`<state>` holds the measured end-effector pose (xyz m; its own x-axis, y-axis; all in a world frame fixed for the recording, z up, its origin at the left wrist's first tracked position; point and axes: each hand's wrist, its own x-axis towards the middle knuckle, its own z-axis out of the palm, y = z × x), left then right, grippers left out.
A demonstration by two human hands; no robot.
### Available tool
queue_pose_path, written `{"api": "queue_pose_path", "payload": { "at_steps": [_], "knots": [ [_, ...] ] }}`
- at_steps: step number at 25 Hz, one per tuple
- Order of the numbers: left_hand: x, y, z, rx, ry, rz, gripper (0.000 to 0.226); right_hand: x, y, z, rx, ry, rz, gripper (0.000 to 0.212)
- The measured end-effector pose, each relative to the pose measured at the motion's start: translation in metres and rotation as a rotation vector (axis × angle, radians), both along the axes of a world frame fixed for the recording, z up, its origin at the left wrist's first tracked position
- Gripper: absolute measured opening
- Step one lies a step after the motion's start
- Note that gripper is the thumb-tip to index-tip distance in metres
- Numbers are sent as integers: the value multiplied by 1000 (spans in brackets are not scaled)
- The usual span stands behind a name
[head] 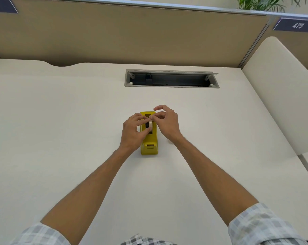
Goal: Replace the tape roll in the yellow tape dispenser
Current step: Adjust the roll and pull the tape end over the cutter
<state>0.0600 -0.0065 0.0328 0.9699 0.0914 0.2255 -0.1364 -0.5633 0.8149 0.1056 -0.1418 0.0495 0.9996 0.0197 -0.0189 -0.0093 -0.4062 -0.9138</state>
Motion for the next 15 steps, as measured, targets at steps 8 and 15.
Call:
{"api": "queue_pose_path", "payload": {
  "at_steps": [8, 15],
  "knots": [
    [5, -4, 3, -105, 34, 96, 16, 1, -1, 2, 13, 19, 1, 31],
    [5, -5, 2, -133, 14, 102, 16, 0, 1, 0, 18, 11, -3, 30]
  ]
}}
